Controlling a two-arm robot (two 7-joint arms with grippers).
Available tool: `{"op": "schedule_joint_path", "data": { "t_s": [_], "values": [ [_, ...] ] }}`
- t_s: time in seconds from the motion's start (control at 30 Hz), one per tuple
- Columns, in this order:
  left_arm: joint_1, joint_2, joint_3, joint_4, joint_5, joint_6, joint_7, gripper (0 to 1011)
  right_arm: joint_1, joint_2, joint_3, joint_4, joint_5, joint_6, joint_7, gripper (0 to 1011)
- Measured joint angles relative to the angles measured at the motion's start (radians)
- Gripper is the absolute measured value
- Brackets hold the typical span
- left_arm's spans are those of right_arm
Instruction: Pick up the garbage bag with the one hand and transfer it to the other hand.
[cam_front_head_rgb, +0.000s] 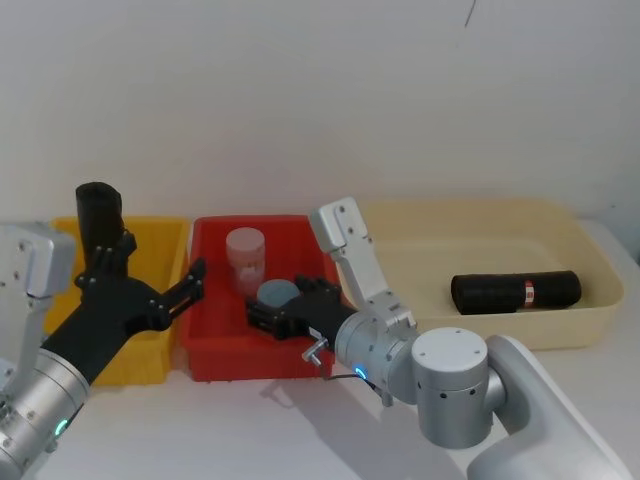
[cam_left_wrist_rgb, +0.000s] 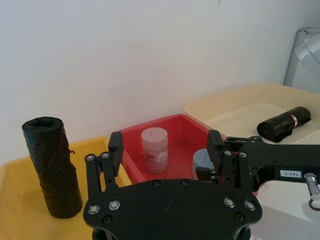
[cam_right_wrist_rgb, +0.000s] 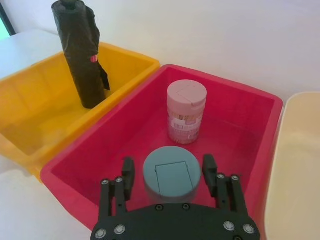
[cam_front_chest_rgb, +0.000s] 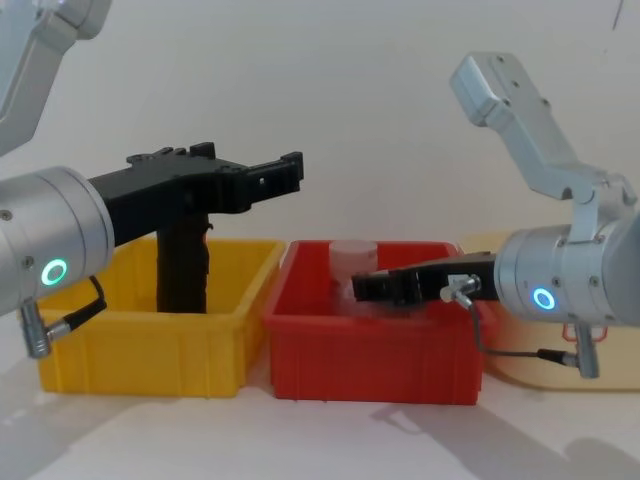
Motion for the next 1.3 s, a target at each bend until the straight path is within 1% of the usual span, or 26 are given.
{"op": "schedule_joint_path", "data": {
  "t_s": [0.07, 0.1, 0.27, 0.7, 0.83, 0.93, 1.1, 1.23, 1.27, 1.3],
  "values": [
    [0.0, 0.0, 0.0, 0.0, 0.0, 0.0, 0.0, 1000, 0.001, -0.001, 0.0, 0.002, -0.002, 0.002, 0.0, 840],
    [0.0, 0.0, 0.0, 0.0, 0.0, 0.0, 0.0, 1000, 0.002, -0.002, 0.0, 0.003, -0.003, 0.005, 0.0, 790],
    [0.0, 0.0, 0.0, 0.0, 0.0, 0.0, 0.0, 1000, 0.004, -0.005, 0.003, 0.007, -0.006, 0.01, 0.0, 653],
    [0.0, 0.0, 0.0, 0.0, 0.0, 0.0, 0.0, 1000, 0.004, -0.015, 0.023, -0.003, 0.0, 0.018, -0.003, 650],
    [0.0, 0.0, 0.0, 0.0, 0.0, 0.0, 0.0, 1000, 0.004, -0.019, 0.039, -0.022, 0.014, 0.022, -0.007, 650],
    [0.0, 0.0, 0.0, 0.0, 0.0, 0.0, 0.0, 1000, 0.007, -0.023, 0.059, -0.044, 0.03, 0.024, -0.01, 650],
    [0.0, 0.0, 0.0, 0.0, 0.0, 0.0, 0.0, 1000, 0.018, -0.031, 0.11, -0.087, 0.063, 0.022, -0.024, 650],
    [0.0, 0.0, 0.0, 0.0, 0.0, 0.0, 0.0, 1000, 0.027, -0.032, 0.138, -0.102, 0.077, 0.016, -0.034, 650],
    [0.0, 0.0, 0.0, 0.0, 0.0, 0.0, 0.0, 1000, 0.032, -0.032, 0.152, -0.107, 0.082, 0.012, -0.041, 650],
    [0.0, 0.0, 0.0, 0.0, 0.0, 0.0, 0.0, 1000, 0.034, -0.031, 0.156, -0.108, 0.084, 0.011, -0.045, 650]
  ]
}}
